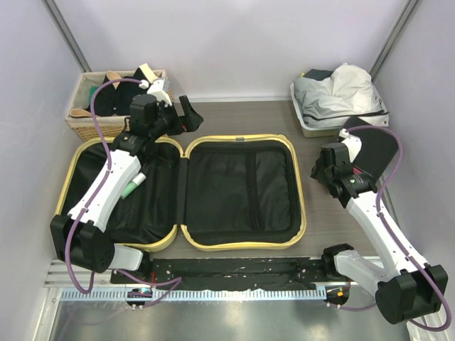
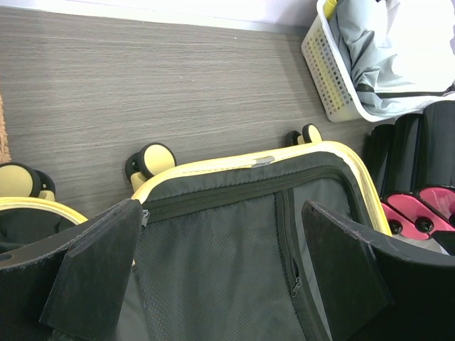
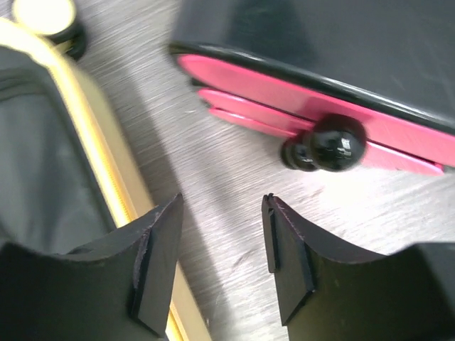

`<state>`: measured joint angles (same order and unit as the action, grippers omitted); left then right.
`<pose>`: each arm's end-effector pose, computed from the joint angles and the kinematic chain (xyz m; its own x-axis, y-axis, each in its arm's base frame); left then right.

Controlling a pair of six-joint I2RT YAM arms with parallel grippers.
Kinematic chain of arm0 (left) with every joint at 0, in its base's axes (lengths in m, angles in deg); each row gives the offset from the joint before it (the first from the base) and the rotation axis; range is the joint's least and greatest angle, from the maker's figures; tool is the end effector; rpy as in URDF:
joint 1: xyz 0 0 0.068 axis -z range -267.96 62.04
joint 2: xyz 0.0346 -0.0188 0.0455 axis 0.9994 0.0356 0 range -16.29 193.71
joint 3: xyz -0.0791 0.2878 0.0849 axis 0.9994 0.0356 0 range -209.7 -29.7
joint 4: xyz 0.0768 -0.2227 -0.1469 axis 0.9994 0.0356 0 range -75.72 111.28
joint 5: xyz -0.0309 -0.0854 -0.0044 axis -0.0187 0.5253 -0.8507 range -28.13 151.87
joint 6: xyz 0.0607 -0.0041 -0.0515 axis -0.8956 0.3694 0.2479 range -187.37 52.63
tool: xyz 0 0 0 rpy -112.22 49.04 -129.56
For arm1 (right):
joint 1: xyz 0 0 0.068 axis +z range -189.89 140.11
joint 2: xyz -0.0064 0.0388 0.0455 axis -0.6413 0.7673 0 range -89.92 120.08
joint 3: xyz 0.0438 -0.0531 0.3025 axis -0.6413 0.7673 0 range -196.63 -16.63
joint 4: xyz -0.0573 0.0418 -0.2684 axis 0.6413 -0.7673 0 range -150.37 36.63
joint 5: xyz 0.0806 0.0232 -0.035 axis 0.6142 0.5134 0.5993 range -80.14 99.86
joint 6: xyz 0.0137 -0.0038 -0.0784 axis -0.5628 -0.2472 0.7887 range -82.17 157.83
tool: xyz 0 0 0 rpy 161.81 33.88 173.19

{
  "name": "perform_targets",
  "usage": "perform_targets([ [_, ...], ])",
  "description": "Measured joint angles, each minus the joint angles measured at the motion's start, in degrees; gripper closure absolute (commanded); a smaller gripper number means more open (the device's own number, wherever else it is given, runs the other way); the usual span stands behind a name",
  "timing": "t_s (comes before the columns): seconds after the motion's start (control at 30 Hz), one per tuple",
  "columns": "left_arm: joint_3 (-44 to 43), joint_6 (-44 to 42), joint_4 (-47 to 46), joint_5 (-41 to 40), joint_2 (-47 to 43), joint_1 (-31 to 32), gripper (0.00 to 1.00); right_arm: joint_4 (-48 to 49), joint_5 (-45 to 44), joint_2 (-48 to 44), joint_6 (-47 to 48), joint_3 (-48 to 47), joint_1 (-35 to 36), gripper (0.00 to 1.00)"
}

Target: Open, take out, and arrange the luggage

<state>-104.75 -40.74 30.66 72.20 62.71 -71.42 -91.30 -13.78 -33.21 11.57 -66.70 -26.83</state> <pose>0.3423 -0.1145 0.4032 -0.4956 -0.3128 -0.8103 0.2451 0.8446 -0.4760 0.2193 0.0226 0.2995 -0.5816 0.2811 -0.7634 0.3664 0.9283 0.0627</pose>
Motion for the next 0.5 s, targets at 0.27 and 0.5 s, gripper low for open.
perform_targets([
  [0.27,0.22,0.00,-0.04,0.22,0.00,0.00,0.00,5.38,-5.44,-1.66,-6.16,8.85,-4.92,0.42],
  [0.5,0.31,-0.04,-0.07,0.20,0.00,0.00,0.00,13.35,-8.00,-4.68,-7.30,16.70,-7.72,0.42],
])
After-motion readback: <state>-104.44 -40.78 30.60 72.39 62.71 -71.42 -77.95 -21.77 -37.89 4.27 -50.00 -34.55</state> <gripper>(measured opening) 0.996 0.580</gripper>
